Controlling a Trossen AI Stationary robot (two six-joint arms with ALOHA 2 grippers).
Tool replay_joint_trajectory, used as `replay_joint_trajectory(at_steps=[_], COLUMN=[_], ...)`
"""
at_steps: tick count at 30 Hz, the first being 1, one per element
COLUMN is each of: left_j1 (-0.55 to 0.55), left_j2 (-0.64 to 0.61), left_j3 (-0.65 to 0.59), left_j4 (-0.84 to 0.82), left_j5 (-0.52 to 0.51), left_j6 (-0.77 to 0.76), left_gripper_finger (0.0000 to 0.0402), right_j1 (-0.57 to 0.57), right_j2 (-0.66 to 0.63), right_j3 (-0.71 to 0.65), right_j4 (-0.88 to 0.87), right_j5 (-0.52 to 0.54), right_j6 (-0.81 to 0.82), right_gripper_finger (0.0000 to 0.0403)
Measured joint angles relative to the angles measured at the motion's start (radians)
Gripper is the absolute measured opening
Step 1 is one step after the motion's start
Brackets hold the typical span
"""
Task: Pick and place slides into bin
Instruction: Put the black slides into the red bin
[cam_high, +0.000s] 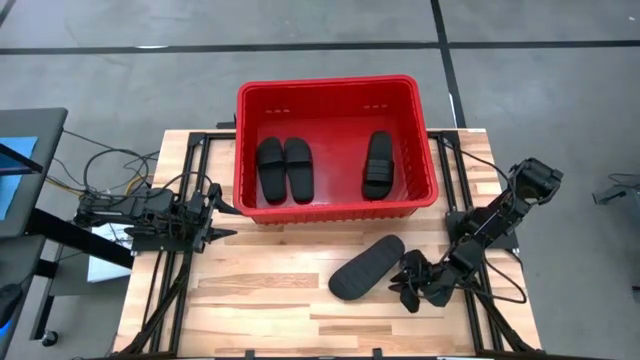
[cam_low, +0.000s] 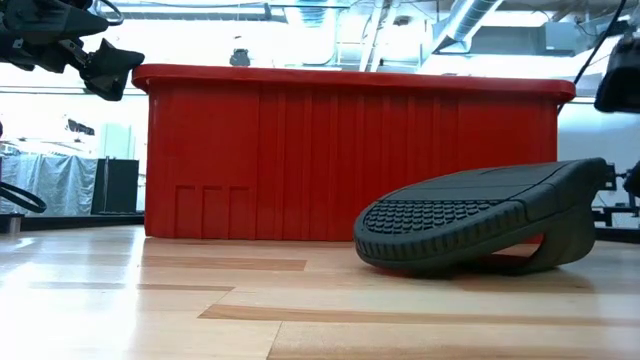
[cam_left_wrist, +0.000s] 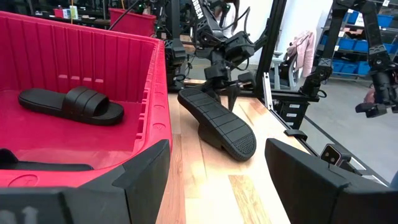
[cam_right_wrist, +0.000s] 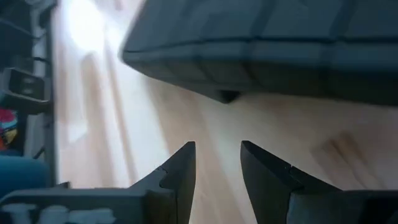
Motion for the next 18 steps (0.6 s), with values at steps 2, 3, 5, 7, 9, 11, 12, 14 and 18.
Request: replay_joint_trajectory(at_steps=[2, 3, 5, 7, 9, 11, 12, 14, 18], left_j1=[0.0, 0.0, 0.0, 0.0, 0.0, 0.0, 0.0, 0.0, 0.0], left_j2=[0.0, 0.0, 0.0, 0.0, 0.0, 0.0, 0.0, 0.0, 0.0], left_j3=[0.0, 0.0, 0.0, 0.0, 0.0, 0.0, 0.0, 0.0, 0.0], left_j4=[0.0, 0.0, 0.0, 0.0, 0.0, 0.0, 0.0, 0.0, 0.0], left_j5=[0.0, 0.0, 0.0, 0.0, 0.0, 0.0, 0.0, 0.0, 0.0], left_j6=[0.0, 0.0, 0.0, 0.0, 0.0, 0.0, 0.0, 0.0, 0.0], left_gripper_finger=[0.0258, 0.0258, 0.0258, 0.0258, 0.0258, 0.0258, 0.0258, 0.0258, 0.0258], right_j1=[0.003, 0.005, 0.013, 0.023, 0.036, 0.051, 0.058, 0.074, 0.079], right_j2=[0.0, 0.0, 0.0, 0.0, 0.0, 0.0, 0.0, 0.0, 0.0], right_j3=[0.0, 0.0, 0.0, 0.0, 0.0, 0.002, 0.01, 0.038, 0.122], right_j4=[-0.029, -0.046, -0.073, -0.094, -0.104, -0.097, -0.1, -0.1, -0.174], right_j5=[-0.008, -0.02, -0.057, -0.104, -0.138, -0.168, -0.185, -0.207, -0.241], right_j6=[0.028, 0.043, 0.052, 0.046, 0.003, -0.076, -0.125, -0.232, -0.39], right_gripper_finger=[0.012, 0.012, 0.012, 0.012, 0.012, 0.012, 0.012, 0.012, 0.012])
